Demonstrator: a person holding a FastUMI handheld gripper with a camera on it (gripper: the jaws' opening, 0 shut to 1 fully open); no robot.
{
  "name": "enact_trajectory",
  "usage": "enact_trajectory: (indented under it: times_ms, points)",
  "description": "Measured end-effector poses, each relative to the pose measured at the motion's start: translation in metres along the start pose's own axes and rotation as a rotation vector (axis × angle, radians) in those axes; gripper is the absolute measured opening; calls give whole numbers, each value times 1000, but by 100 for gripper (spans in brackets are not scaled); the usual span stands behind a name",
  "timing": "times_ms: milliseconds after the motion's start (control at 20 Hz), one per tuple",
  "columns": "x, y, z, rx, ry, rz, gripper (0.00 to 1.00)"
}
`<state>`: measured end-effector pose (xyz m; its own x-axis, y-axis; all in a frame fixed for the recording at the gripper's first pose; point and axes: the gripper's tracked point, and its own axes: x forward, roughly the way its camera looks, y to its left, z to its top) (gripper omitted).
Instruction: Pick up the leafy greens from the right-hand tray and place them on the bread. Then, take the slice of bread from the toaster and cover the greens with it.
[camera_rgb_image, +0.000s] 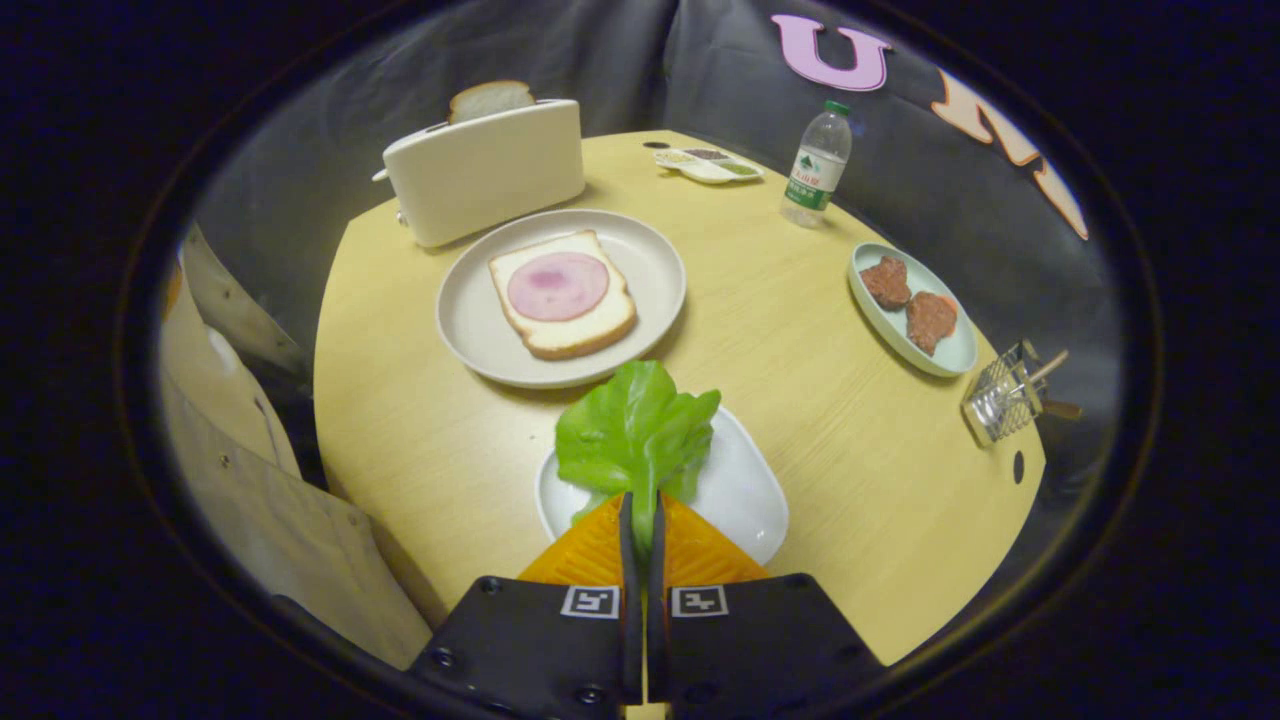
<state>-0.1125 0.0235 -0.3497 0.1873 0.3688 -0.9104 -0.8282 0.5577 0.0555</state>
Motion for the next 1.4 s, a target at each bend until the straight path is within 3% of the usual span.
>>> enact_trajectory:
  times_ms: [650, 1400]
  points:
    - [-17, 32, 70, -56, -39, -46, 5]
    - [37, 79, 133, -108, -50, 51, 7]
